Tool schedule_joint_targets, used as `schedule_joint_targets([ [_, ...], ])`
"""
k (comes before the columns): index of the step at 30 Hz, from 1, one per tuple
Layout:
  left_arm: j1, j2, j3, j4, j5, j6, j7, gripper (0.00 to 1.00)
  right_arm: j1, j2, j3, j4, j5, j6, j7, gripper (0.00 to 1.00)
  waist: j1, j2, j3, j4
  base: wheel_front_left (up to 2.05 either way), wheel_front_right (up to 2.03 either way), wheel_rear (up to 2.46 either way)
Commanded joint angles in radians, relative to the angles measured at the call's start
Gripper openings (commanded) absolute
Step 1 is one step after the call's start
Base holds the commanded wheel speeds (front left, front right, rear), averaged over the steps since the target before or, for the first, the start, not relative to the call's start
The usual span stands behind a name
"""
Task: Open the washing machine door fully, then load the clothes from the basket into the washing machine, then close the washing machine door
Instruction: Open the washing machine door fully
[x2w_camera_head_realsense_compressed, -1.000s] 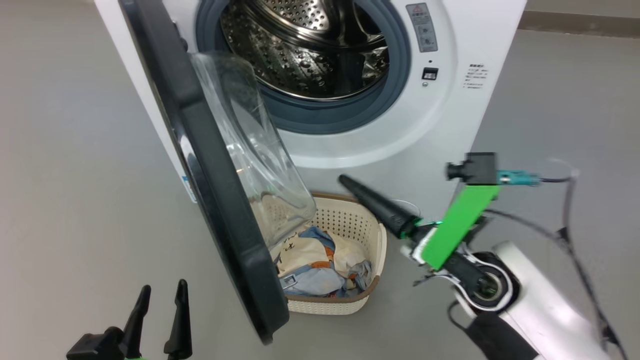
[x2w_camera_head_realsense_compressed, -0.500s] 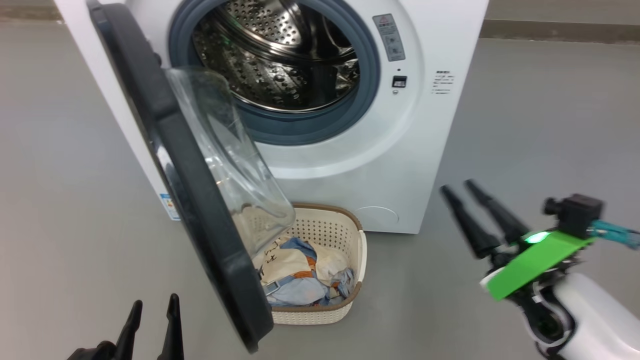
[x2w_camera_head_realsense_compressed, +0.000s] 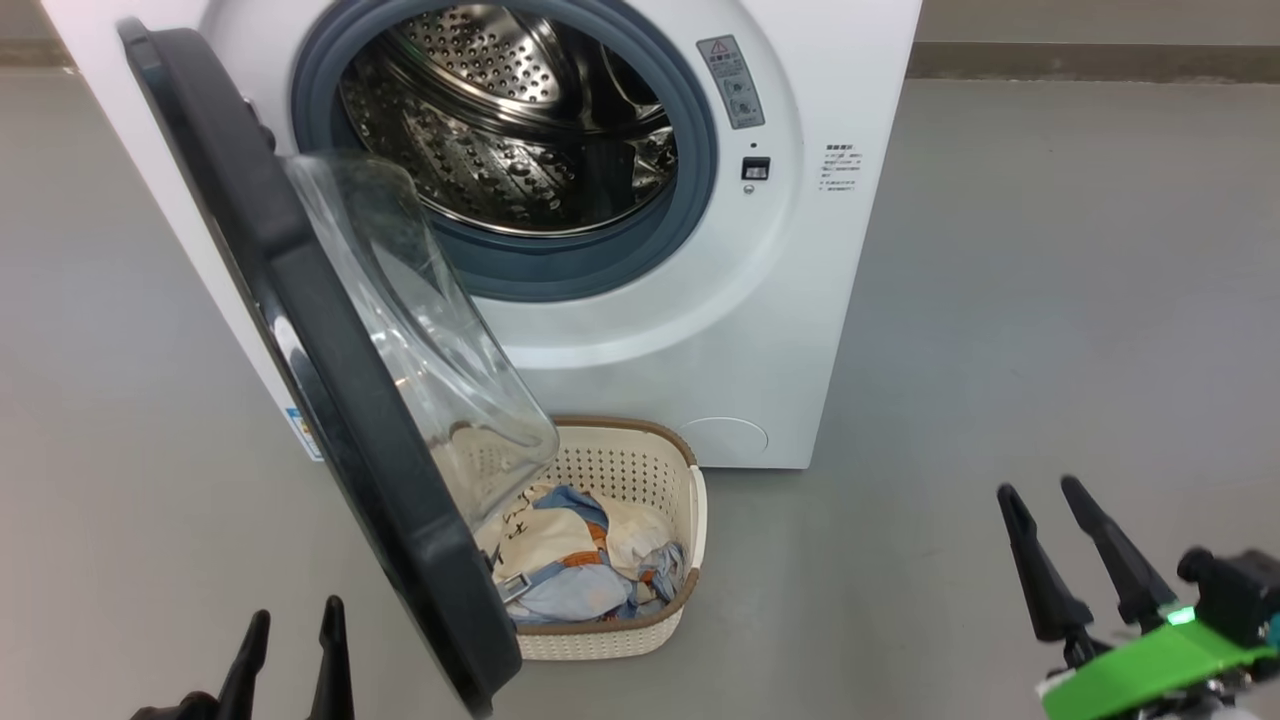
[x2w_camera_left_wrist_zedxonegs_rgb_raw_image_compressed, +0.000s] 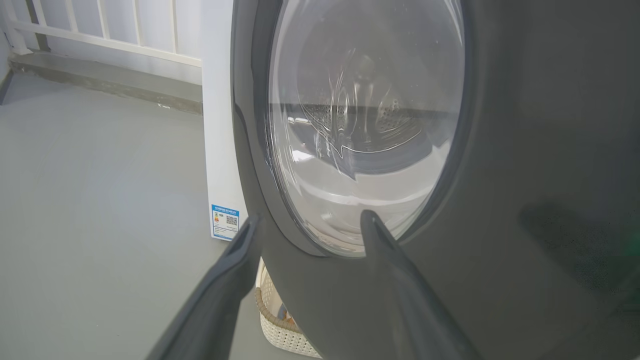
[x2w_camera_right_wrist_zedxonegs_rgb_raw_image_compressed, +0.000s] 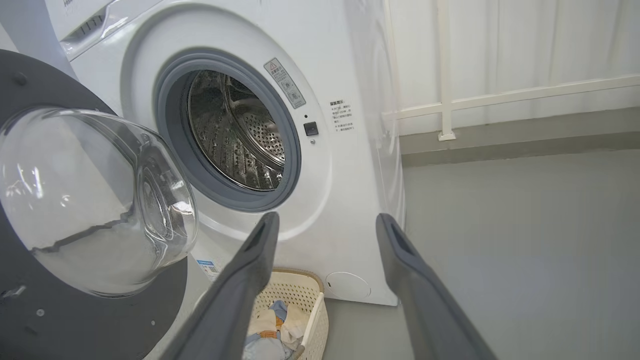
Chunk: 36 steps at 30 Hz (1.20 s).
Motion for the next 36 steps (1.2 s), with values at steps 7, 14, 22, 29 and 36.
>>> schedule_joint_targets([
  [7,-0.008,0.011,0.045,-0.029,0.006,-0.002,-0.014,1.00,0.094,0.063,-0.086,-0.062,-0.149,0.002,-0.012,1.00,0.0000,0.0000,-0.002,-0.011,0.00,0.00,0.00],
  [14,-0.007,0.010,0.053,-0.031,0.006,-0.002,-0.014,1.00,0.162,0.126,-0.176,-0.094,-0.287,0.002,-0.012,1.00,0.0000,0.0000,-0.008,-0.016,0.00,0.00,0.00],
  [22,0.005,0.009,0.069,-0.038,0.008,-0.002,-0.014,1.00,0.213,0.181,-0.256,-0.112,-0.341,0.002,-0.012,1.00,0.0000,0.0000,-0.014,-0.026,0.00,0.00,0.00],
  [29,0.012,0.009,0.082,-0.043,0.011,-0.002,-0.014,1.00,0.228,0.208,-0.279,-0.119,-0.350,0.002,-0.012,1.00,0.0000,0.0000,-0.017,-0.034,0.00,0.00,0.00],
  [36,0.015,0.009,0.084,-0.049,0.019,-0.002,-0.014,1.00,0.223,0.216,-0.283,-0.121,-0.362,0.002,-0.012,1.00,0.0000,0.0000,-0.018,-0.043,0.00,0.00,0.00],
])
